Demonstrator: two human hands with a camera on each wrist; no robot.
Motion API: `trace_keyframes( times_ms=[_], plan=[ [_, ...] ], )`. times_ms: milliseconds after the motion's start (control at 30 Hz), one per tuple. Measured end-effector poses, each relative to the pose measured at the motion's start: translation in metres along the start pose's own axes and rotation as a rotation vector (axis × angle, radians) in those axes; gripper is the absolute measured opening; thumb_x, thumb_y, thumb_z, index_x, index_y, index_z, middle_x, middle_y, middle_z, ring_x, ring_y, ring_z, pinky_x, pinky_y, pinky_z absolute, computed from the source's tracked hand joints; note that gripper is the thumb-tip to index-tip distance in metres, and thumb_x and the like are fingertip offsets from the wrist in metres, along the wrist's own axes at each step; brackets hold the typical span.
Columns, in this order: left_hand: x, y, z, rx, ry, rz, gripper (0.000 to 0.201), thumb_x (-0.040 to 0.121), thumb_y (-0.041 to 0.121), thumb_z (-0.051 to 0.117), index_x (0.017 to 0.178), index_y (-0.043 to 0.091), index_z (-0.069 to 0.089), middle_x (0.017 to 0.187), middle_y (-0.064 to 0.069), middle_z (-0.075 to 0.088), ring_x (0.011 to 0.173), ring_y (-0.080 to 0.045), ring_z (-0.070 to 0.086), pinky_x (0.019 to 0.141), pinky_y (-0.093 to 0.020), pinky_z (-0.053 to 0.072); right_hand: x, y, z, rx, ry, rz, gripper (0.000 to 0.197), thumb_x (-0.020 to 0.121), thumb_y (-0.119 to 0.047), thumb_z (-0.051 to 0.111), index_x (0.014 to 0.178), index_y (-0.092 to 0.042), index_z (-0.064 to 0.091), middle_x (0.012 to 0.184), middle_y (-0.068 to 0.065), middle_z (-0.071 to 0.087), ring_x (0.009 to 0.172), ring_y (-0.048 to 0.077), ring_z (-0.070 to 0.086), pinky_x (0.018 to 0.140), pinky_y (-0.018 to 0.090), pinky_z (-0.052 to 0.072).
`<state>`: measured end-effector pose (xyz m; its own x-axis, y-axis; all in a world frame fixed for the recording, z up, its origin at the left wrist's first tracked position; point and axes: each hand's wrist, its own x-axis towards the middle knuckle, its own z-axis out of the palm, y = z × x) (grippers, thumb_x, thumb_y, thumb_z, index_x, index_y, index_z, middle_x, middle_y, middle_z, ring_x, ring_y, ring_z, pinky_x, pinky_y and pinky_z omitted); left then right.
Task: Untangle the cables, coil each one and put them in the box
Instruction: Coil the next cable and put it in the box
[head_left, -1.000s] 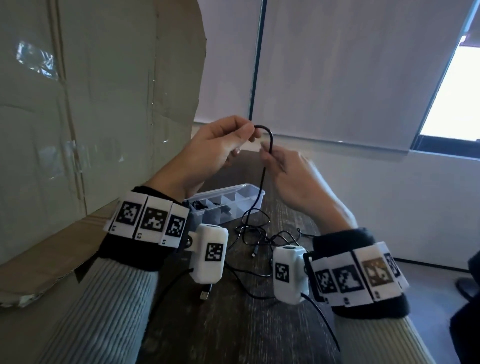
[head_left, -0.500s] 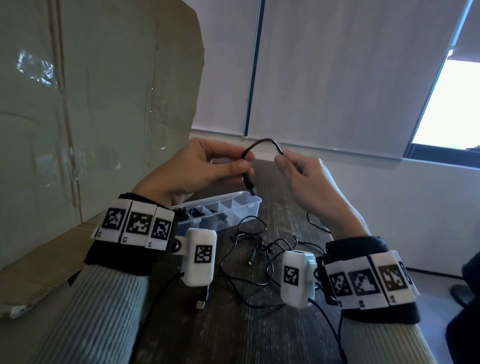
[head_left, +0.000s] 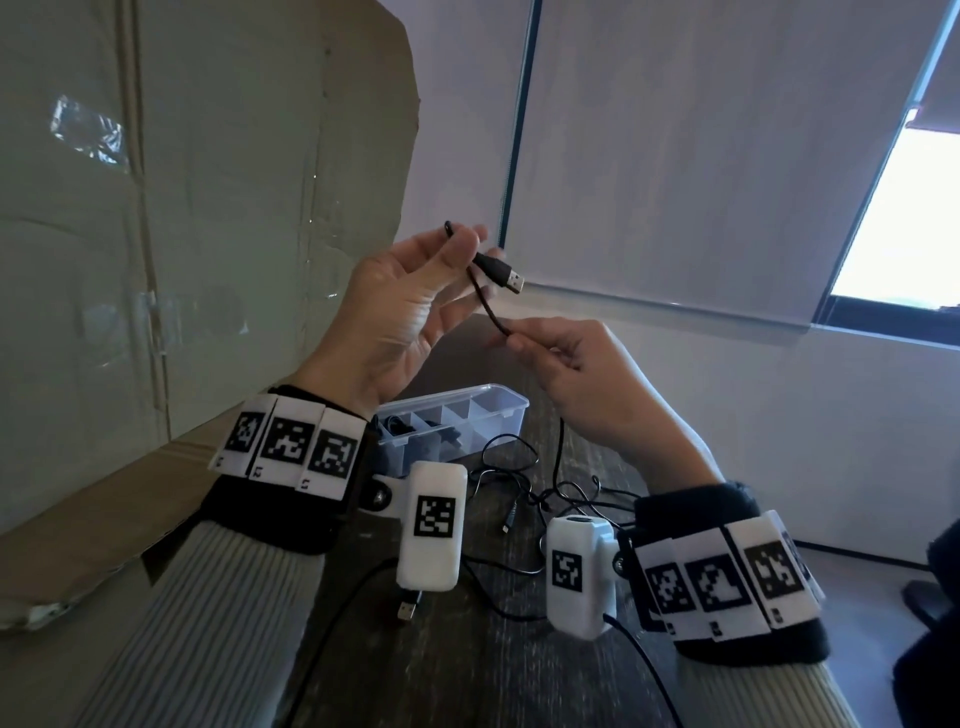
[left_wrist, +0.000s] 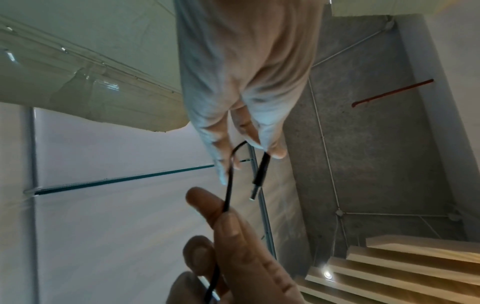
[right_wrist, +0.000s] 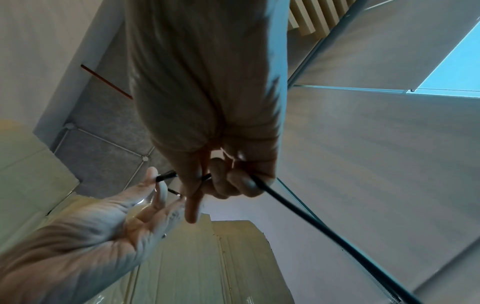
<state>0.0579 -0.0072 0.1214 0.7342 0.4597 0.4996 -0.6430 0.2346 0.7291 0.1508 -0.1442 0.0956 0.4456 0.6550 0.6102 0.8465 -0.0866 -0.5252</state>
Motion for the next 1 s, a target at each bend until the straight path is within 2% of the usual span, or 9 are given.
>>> trace_keyframes(
  times_ms=[67, 167, 267, 367, 467, 633, 767, 867, 1000],
  plan=[
    [0.0, 0.0, 0.002, 0.001, 0.002, 0.018, 0.01, 0.089, 0.005, 0.057, 0.097, 0.001, 0.062, 0.11, -0.013, 0.069, 0.102, -0.028, 0.067, 0.088, -0.037, 0.056, 0.0, 0.001, 0.0, -0.022, 0.01, -0.009, 0.02, 0.091, -0.036, 0.052, 0.098, -0.038, 0.071, 0.087, -0.011, 0.074, 0.083, 0.016, 0.068, 0.08, 0.04, 0.055],
    [0.002, -0.003, 0.003, 0.011, 0.015, 0.047, 0.028, 0.089, 0.0, 0.057, 0.115, -0.008, 0.052, 0.116, -0.02, 0.066, 0.095, -0.028, 0.069, 0.077, -0.03, 0.058, -0.001, 0.0, -0.004, 0.01, 0.024, 0.02, 0.02, 0.097, -0.024, 0.054, 0.096, -0.028, 0.074, 0.045, -0.017, 0.051, 0.04, 0.007, 0.037, 0.046, 0.022, 0.033],
    [0.004, -0.003, 0.001, -0.048, 0.003, 0.029, 0.04, 0.09, 0.003, 0.058, 0.124, -0.003, 0.04, 0.109, -0.017, 0.07, 0.092, -0.026, 0.071, 0.075, -0.03, 0.058, -0.002, 0.002, -0.007, 0.043, 0.037, 0.044, 0.02, 0.097, -0.022, 0.055, 0.093, -0.025, 0.074, 0.042, -0.016, 0.043, 0.044, 0.01, 0.03, 0.047, 0.022, 0.028],
    [0.003, -0.006, 0.002, -0.062, -0.072, 0.007, 0.019, 0.096, 0.013, 0.05, 0.112, 0.006, 0.058, 0.096, -0.002, 0.072, 0.093, -0.014, 0.069, 0.087, -0.028, 0.053, -0.002, 0.0, -0.004, 0.082, 0.032, 0.047, 0.02, 0.096, -0.028, 0.057, 0.085, -0.026, 0.074, 0.05, -0.012, 0.045, 0.051, 0.014, 0.035, 0.052, 0.027, 0.032],
    [0.002, -0.008, 0.007, -0.137, -0.084, 0.012, 0.021, 0.1, 0.019, 0.042, 0.104, 0.014, 0.062, 0.083, 0.007, 0.066, 0.081, -0.007, 0.066, 0.086, -0.032, 0.053, -0.004, -0.001, -0.002, 0.104, -0.043, 0.057, 0.03, 0.093, -0.04, 0.058, 0.074, -0.022, 0.073, 0.054, 0.0, 0.043, 0.052, 0.014, 0.037, 0.058, 0.031, 0.033],
    [0.003, -0.007, 0.006, -0.158, -0.064, 0.035, 0.027, 0.102, 0.021, 0.037, 0.115, 0.012, 0.059, 0.066, 0.006, 0.051, 0.063, -0.006, 0.052, 0.079, -0.036, 0.057, -0.009, -0.009, -0.015, 0.083, -0.049, 0.098, 0.039, 0.095, -0.035, 0.056, 0.07, -0.01, 0.07, 0.041, -0.012, 0.033, 0.04, 0.005, 0.028, 0.048, 0.02, 0.027],
    [0.005, -0.011, 0.001, 0.18, -0.033, 0.122, 0.03, 0.102, 0.013, 0.039, 0.125, 0.007, 0.056, 0.059, 0.009, 0.046, 0.052, -0.003, 0.036, 0.055, -0.017, 0.039, -0.013, -0.017, -0.032, 0.136, 0.019, 0.076, 0.029, 0.096, -0.023, 0.057, 0.074, -0.007, 0.069, 0.037, -0.014, 0.035, 0.037, 0.003, 0.026, 0.041, 0.011, 0.022],
    [0.003, -0.019, 0.001, 0.527, -0.078, 0.14, 0.031, 0.101, 0.011, 0.039, 0.128, 0.008, 0.055, 0.065, 0.007, 0.048, 0.055, -0.004, 0.037, 0.052, -0.015, 0.034, -0.019, -0.025, -0.041, 0.113, -0.037, 0.033, 0.022, 0.095, -0.014, 0.059, 0.081, -0.003, 0.072, 0.041, -0.018, 0.049, 0.036, -0.001, 0.04, 0.043, 0.006, 0.028],
    [-0.008, -0.025, 0.009, 0.836, -0.273, 0.033, 0.029, 0.103, 0.023, 0.033, 0.088, 0.017, 0.058, 0.071, 0.004, 0.045, 0.061, -0.004, 0.039, 0.059, -0.017, 0.036, -0.018, -0.031, -0.04, 0.082, -0.042, -0.018, 0.02, 0.092, -0.012, 0.064, 0.077, -0.019, 0.075, 0.062, -0.01, 0.07, 0.058, -0.006, 0.056, 0.061, 0.009, 0.043]
  ],
)
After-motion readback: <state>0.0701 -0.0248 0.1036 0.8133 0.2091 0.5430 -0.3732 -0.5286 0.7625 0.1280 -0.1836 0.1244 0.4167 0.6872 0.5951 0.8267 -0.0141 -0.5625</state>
